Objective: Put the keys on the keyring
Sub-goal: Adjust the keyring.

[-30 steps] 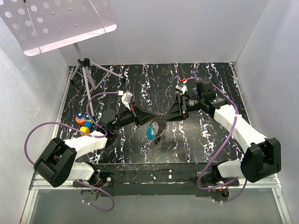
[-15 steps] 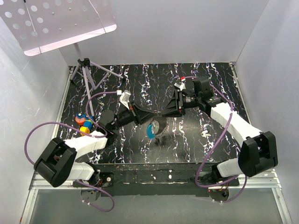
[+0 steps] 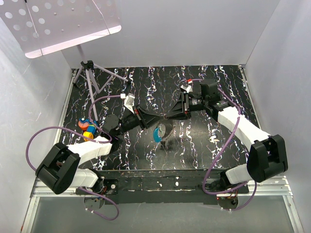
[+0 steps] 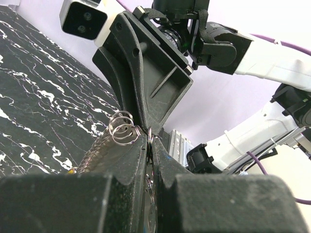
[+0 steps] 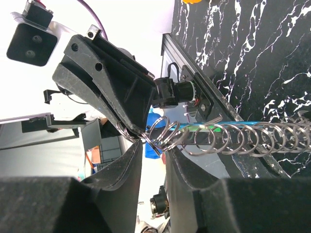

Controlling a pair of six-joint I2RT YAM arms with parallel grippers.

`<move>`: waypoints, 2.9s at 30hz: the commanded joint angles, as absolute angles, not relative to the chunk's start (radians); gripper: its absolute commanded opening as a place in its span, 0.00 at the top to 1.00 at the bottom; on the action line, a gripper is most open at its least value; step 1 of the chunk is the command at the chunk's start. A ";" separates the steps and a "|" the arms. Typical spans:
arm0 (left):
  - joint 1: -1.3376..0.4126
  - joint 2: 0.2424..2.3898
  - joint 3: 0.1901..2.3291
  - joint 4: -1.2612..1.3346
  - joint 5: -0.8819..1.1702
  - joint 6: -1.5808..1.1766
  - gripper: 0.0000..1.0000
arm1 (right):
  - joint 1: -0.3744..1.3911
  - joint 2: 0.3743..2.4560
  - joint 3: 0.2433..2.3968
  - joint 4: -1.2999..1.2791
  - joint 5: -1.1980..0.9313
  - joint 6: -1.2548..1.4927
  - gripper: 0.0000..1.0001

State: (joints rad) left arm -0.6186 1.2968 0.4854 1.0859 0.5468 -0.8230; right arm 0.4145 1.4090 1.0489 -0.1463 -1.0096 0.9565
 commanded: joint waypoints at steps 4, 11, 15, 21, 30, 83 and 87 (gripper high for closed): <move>-0.629 1.289 0.492 1.152 0.525 -0.825 1.00 | 0.423 1.411 1.037 -0.037 -1.046 1.014 0.71; -0.629 1.287 0.486 1.147 0.522 -0.816 1.00 | 0.423 1.405 1.028 -0.009 -1.057 1.020 0.85; -0.630 1.287 0.488 1.149 0.522 -0.815 1.00 | 0.423 1.402 1.022 -0.009 -1.049 1.008 0.99; -0.630 1.273 0.480 1.135 0.526 -0.799 1.00 | 0.417 1.407 1.028 -0.009 -1.054 0.989 0.99; -0.627 1.226 0.466 1.094 0.581 -0.740 0.66 | 0.403 1.385 1.114 -0.204 -1.005 0.764 0.99; -0.575 1.387 0.818 0.773 0.934 -0.574 0.67 | 0.511 1.445 1.583 -1.048 -0.814 -0.601 0.99; -0.598 1.394 0.825 0.743 0.942 -0.528 0.69 | 0.511 1.457 1.600 -1.058 -0.828 -0.603 0.99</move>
State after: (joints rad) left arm -0.5785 1.3869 0.7918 0.7555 0.9112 -0.5983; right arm 0.5125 1.4517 1.5391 -1.0489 -0.7704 -0.5812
